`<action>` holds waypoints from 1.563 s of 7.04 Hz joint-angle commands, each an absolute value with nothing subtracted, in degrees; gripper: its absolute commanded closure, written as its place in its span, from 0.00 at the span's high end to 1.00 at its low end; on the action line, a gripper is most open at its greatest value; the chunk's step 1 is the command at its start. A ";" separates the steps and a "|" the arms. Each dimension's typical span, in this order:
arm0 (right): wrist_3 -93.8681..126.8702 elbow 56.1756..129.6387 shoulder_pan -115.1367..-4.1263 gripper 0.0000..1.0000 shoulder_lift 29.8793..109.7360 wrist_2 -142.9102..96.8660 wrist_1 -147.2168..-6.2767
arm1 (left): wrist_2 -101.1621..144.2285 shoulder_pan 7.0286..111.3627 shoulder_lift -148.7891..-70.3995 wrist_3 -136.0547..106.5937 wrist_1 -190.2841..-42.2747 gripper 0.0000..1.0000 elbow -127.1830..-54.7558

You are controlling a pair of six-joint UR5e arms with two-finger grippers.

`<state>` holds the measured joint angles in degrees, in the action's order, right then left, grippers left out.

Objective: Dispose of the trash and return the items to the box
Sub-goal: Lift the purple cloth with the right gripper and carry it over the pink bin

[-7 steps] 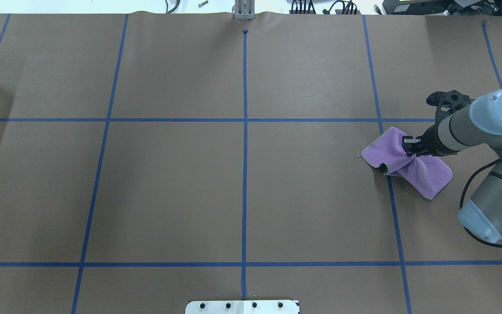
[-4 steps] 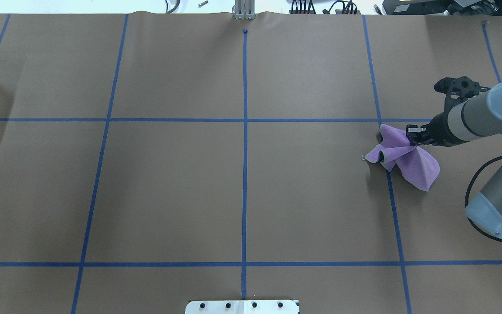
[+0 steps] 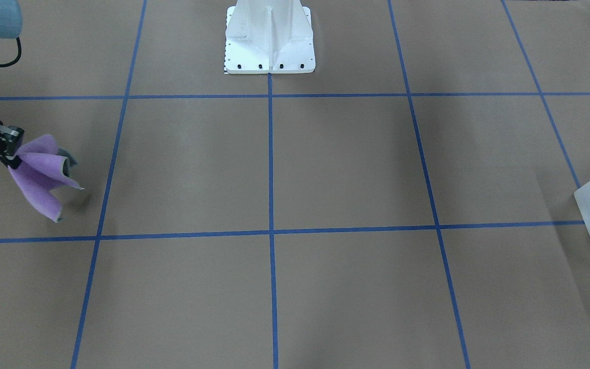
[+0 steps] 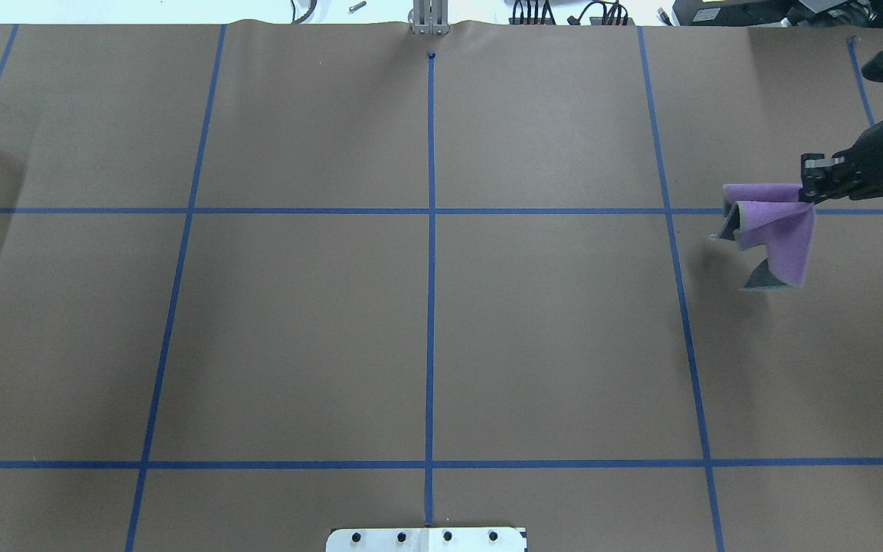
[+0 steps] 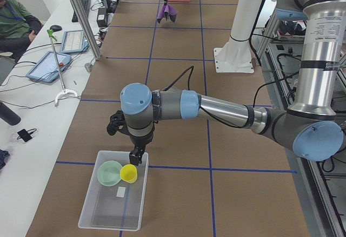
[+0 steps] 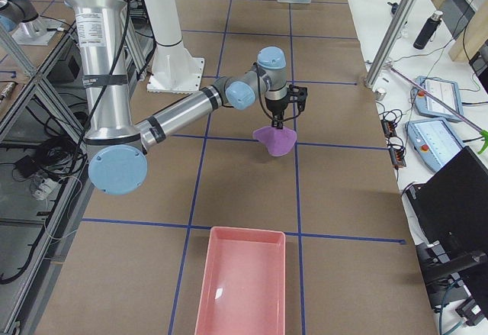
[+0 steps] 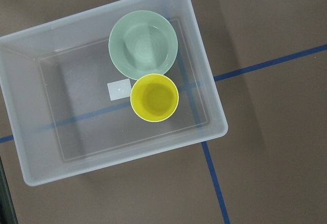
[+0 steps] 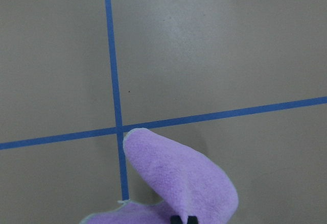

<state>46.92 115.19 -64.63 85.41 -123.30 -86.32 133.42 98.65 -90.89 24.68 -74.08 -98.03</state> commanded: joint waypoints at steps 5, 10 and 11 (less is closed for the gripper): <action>-11.06 108.32 -97.33 0.00 85.87 -131.57 -110.99 | 133.95 98.79 -83.06 17.84 -74.62 0.99 -105.64; -14.91 91.73 -101.43 0.00 98.87 -129.46 -92.56 | 134.03 98.79 -82.71 18.10 -74.79 0.99 -105.73; -9.89 86.54 -100.90 0.00 98.35 -129.38 -84.11 | 134.03 98.79 -82.71 18.19 -74.79 0.99 -105.82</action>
<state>-15.80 93.07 -101.27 98.11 -129.41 -94.83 134.03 98.79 -82.74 18.09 -74.76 -105.76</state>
